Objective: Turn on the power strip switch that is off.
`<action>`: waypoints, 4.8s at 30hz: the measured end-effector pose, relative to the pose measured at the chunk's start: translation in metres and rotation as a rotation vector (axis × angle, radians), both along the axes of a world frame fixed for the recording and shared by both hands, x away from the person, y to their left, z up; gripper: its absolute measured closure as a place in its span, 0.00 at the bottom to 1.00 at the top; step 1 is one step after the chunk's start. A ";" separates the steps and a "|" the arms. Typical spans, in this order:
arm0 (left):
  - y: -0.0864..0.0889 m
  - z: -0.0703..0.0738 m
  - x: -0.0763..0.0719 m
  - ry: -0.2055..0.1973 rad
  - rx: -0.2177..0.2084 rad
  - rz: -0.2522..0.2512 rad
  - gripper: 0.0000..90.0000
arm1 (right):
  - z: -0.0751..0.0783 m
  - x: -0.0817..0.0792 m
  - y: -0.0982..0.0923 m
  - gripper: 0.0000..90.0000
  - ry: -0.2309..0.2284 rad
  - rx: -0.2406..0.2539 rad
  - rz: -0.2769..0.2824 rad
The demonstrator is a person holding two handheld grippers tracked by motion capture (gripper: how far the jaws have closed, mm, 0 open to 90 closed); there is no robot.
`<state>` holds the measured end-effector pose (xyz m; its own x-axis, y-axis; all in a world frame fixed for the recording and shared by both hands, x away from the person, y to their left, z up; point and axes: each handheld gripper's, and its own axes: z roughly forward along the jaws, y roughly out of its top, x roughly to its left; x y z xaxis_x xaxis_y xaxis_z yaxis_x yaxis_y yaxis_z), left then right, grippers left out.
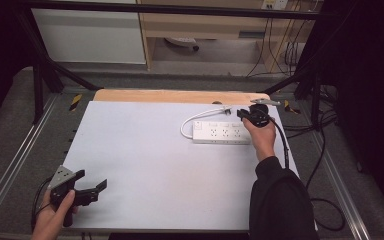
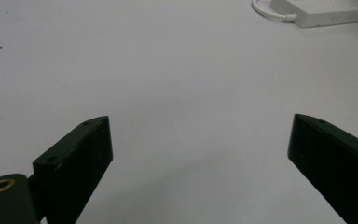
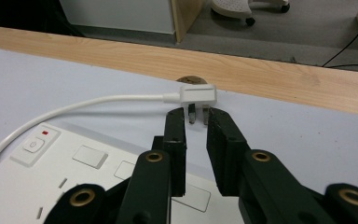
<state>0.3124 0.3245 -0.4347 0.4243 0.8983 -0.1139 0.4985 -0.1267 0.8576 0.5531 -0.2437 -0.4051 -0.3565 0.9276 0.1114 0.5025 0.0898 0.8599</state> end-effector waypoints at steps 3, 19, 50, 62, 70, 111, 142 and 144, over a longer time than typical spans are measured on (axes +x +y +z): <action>0.000 0.000 0.000 0.000 0.001 0.000 0.07 | -0.002 0.000 0.000 0.88 0.003 0.002 0.001; -0.001 0.000 0.000 0.000 0.005 -0.002 0.07 | -0.020 -0.002 0.003 0.93 0.026 0.012 0.004; -0.001 -0.001 0.000 0.001 0.008 -0.007 0.07 | -0.032 -0.007 0.008 1.00 0.031 0.046 0.015; -0.001 -0.001 0.000 -0.001 0.008 -0.009 0.07 | -0.035 -0.006 0.012 1.00 0.036 0.043 0.023; -0.001 -0.001 0.000 0.000 0.010 -0.008 0.07 | -0.036 -0.006 0.011 1.00 0.043 0.038 0.022; -0.001 -0.001 0.000 0.001 0.011 -0.011 0.07 | -0.043 -0.009 0.011 1.00 0.029 0.048 0.017; -0.001 -0.001 0.000 0.001 0.013 -0.009 0.07 | -0.038 -0.009 0.011 1.00 0.021 0.035 0.023; -0.001 -0.001 0.000 -0.001 0.013 -0.008 0.07 | -0.036 -0.009 0.010 1.00 0.017 0.031 0.023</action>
